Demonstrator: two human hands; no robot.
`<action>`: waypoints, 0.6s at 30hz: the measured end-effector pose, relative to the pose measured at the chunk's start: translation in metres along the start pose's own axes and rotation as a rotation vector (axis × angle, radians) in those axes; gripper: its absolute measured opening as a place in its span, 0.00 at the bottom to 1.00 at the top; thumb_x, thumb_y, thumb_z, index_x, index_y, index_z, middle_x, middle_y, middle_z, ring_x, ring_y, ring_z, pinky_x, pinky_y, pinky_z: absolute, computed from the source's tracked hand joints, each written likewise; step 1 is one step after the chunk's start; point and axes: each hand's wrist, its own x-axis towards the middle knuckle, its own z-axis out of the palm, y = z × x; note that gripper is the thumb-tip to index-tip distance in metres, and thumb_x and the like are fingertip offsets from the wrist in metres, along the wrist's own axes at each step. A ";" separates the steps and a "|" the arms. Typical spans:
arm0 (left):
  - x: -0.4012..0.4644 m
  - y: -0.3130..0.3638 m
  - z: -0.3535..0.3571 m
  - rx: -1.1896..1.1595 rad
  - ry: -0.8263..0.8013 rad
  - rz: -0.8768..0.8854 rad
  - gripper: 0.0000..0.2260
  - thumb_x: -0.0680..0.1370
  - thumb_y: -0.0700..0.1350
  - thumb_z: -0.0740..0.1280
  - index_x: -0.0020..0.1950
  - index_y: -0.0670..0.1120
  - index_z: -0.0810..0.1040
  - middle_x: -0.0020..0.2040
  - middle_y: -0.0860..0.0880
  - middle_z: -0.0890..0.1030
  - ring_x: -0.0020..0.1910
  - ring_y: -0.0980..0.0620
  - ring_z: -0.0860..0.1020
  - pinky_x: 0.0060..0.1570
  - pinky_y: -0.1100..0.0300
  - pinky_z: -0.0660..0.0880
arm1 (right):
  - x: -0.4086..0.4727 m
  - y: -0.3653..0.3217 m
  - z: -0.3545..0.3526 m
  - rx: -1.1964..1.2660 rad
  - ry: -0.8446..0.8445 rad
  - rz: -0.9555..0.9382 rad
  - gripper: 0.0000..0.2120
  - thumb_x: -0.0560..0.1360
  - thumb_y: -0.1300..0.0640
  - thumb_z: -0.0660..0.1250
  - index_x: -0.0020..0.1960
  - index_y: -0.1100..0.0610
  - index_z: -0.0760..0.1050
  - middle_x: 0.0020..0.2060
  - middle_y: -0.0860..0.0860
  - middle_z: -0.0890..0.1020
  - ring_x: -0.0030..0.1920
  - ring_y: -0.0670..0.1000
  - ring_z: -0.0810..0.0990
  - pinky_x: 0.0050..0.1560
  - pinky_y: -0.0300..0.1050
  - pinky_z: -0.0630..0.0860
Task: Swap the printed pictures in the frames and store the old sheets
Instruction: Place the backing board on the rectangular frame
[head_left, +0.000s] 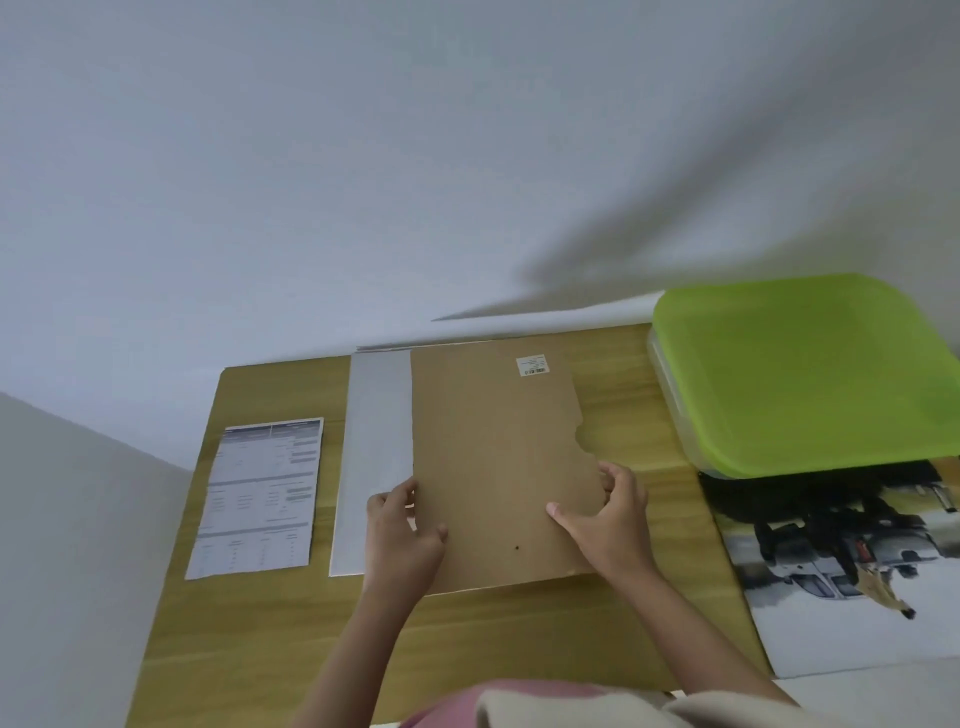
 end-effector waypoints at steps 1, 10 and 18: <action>0.003 -0.008 -0.008 -0.010 0.010 -0.010 0.27 0.69 0.35 0.71 0.67 0.45 0.70 0.56 0.49 0.69 0.51 0.52 0.74 0.52 0.61 0.71 | -0.003 -0.004 0.010 -0.002 -0.008 -0.006 0.39 0.63 0.55 0.79 0.67 0.56 0.64 0.57 0.49 0.65 0.58 0.49 0.71 0.60 0.41 0.70; 0.037 -0.057 -0.064 0.007 0.016 -0.027 0.26 0.69 0.36 0.71 0.66 0.41 0.71 0.61 0.43 0.71 0.49 0.52 0.73 0.54 0.60 0.71 | -0.018 -0.032 0.081 -0.032 -0.022 -0.042 0.38 0.62 0.57 0.79 0.67 0.57 0.66 0.61 0.55 0.66 0.50 0.47 0.69 0.57 0.37 0.68; 0.060 -0.071 -0.067 0.080 -0.051 -0.001 0.25 0.69 0.41 0.71 0.66 0.45 0.72 0.58 0.47 0.70 0.60 0.46 0.70 0.62 0.52 0.69 | -0.013 -0.040 0.094 -0.061 0.003 -0.012 0.39 0.63 0.57 0.79 0.69 0.58 0.64 0.61 0.56 0.65 0.48 0.48 0.69 0.55 0.33 0.64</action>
